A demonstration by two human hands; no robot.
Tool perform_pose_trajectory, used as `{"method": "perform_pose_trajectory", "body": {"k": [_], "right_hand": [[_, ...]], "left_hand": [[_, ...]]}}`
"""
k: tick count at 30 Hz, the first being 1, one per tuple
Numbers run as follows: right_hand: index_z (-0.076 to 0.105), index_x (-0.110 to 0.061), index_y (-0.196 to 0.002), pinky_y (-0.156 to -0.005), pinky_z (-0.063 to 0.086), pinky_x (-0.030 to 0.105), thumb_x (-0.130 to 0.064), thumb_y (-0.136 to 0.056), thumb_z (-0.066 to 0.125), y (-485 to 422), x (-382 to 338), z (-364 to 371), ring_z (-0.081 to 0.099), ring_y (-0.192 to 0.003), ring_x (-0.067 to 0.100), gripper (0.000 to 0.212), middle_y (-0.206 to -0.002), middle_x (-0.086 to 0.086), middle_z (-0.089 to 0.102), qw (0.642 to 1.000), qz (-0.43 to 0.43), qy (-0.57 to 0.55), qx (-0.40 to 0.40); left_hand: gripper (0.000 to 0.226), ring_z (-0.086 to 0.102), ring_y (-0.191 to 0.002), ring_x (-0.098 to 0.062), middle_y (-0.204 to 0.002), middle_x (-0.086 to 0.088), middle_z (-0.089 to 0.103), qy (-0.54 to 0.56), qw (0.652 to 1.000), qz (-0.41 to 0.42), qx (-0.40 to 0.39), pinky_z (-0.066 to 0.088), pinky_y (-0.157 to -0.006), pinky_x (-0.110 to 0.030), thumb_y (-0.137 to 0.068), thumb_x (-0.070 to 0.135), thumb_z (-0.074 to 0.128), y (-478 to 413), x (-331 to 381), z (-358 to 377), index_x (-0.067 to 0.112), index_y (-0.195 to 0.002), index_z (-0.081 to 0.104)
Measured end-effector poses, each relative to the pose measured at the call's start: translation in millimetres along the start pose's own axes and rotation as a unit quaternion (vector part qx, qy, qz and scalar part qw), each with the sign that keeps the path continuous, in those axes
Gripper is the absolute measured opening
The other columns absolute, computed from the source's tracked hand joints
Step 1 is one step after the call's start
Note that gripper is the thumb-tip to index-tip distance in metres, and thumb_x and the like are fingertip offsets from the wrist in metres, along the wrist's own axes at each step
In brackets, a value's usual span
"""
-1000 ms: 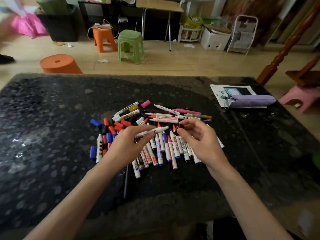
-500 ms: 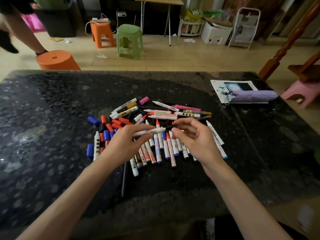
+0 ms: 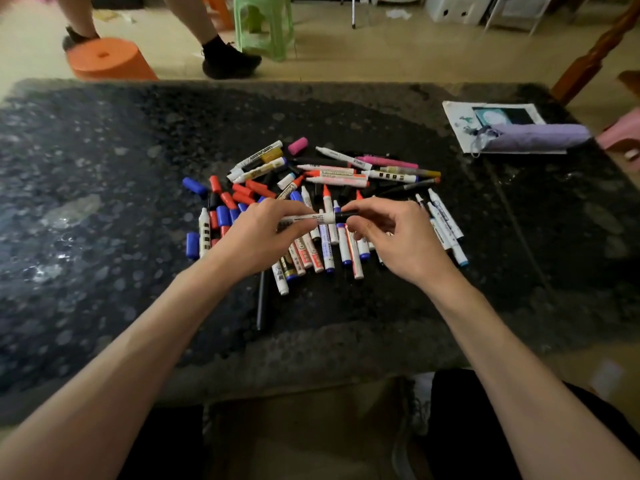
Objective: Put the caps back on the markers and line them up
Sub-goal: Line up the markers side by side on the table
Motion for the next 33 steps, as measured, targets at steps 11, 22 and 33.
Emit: {"method": "perform_pose_trajectory", "body": {"k": [11,22,33], "right_hand": [[0.076,-0.015,-0.12,-0.079,0.061,0.027,-0.018,-0.1,0.067,9.3,-0.9,19.3,0.072,-0.081,0.004,0.022,-0.09,-0.01,0.074,0.999,-0.004,-0.004,0.035],[0.075,-0.015,-0.12,-0.075,0.055,0.013,-0.015,-0.101,0.067,21.2,0.0,29.0,0.068,-0.082,-0.003,0.021,-0.091,-0.021,0.068,0.998,0.005,0.011,0.06],[0.075,-0.02,-0.115,-0.082,0.057,0.019,-0.015,-0.1,0.068,12.1,-3.8,21.5,0.07,-0.09,0.001,0.017,-0.096,-0.015,0.072,0.999,-0.006,-0.018,0.026]], "left_hand": [[0.024,0.061,-0.064,-0.018,-0.068,0.002,0.065,-0.067,0.997,-0.031,0.009,0.05,-0.061,-0.042,-0.102,0.043,0.053,3.0,4.5,1.2,0.035,-0.112,0.073],[0.021,0.06,-0.073,-0.013,-0.078,0.006,0.066,-0.069,0.997,-0.045,-0.002,0.05,-0.064,-0.04,-0.103,0.041,0.052,8.4,-0.1,11.0,0.036,-0.11,0.072],[0.021,0.054,-0.062,-0.01,-0.072,0.004,0.063,-0.014,0.999,-0.016,-0.04,0.044,-0.059,-0.036,-0.104,0.039,0.054,7.6,-1.5,-0.7,0.033,-0.109,0.073]]}}
Point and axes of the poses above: each hand's wrist, its own y-axis away from the middle knuckle, its own z-axis out of the palm, x = y × z, the point moved 4 cm from there along -y, towards the middle knuckle
